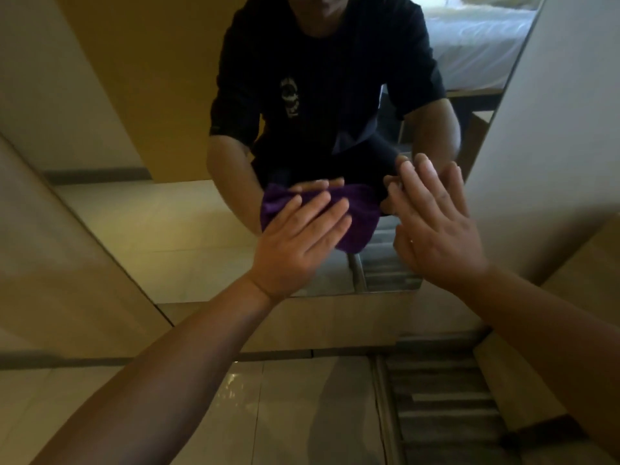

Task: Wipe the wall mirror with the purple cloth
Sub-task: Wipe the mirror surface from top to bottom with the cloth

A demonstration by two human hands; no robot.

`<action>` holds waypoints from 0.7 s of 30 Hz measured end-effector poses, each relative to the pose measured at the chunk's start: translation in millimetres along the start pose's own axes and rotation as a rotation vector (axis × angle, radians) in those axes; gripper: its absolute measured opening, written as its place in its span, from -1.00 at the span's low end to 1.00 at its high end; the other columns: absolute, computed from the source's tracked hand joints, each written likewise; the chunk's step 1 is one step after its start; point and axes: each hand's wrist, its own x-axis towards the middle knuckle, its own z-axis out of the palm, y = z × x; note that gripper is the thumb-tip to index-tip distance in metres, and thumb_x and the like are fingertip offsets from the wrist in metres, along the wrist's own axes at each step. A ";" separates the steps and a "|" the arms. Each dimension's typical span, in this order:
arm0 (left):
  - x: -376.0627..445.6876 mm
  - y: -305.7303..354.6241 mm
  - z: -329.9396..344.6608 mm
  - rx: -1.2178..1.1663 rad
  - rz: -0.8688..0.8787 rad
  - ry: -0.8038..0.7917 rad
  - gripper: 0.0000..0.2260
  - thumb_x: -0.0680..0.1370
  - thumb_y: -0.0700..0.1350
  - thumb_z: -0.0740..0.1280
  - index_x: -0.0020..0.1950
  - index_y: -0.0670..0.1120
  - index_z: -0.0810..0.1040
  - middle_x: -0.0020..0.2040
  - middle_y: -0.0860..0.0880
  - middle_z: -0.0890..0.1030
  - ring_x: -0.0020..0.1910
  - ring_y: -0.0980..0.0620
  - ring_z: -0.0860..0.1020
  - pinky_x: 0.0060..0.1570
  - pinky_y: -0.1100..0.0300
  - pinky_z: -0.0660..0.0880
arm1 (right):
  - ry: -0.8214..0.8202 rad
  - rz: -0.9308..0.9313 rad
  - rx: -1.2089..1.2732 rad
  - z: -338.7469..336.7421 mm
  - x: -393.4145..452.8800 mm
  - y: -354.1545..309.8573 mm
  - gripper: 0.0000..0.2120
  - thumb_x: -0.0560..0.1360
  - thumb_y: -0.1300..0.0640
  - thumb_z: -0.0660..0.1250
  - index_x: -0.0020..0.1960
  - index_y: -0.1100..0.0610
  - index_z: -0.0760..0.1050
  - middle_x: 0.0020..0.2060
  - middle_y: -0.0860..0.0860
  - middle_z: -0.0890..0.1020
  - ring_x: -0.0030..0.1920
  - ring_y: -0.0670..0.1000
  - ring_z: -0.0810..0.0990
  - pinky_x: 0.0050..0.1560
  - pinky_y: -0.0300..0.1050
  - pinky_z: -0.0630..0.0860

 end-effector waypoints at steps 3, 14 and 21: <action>-43.3 15.7 22.4 0.038 0.075 -0.034 -0.67 0.63 -0.21 0.31 0.40 -0.11 0.51 0.43 -0.07 0.46 0.41 -0.09 0.45 0.43 -0.04 0.30 | 0.096 -0.008 -0.061 18.7 -0.5 3.1 -0.54 0.64 0.15 0.15 0.52 0.24 0.32 0.53 0.21 0.25 0.55 0.24 0.17 0.53 0.31 0.01; -151.9 66.4 51.4 -0.106 0.143 -0.477 -0.63 0.71 -0.23 -0.01 0.42 -0.12 0.45 0.45 -0.05 0.46 0.46 -0.08 0.32 0.55 -0.01 0.00 | 0.185 -0.016 -0.106 35.1 -3.2 5.7 -0.45 0.56 0.17 0.24 0.54 0.20 0.29 0.53 0.14 0.25 0.56 0.16 0.16 0.53 0.30 0.07; -105.1 62.2 20.1 -0.322 -0.049 -0.436 -0.60 0.55 -0.30 0.27 0.39 -0.18 0.48 0.38 -0.11 0.52 0.37 -0.14 0.42 0.28 -0.06 0.44 | 0.044 -0.005 -0.002 9.0 -3.0 4.8 -0.51 0.62 0.18 0.13 0.54 0.20 0.26 0.54 0.17 0.26 0.55 0.23 0.22 0.54 0.31 0.09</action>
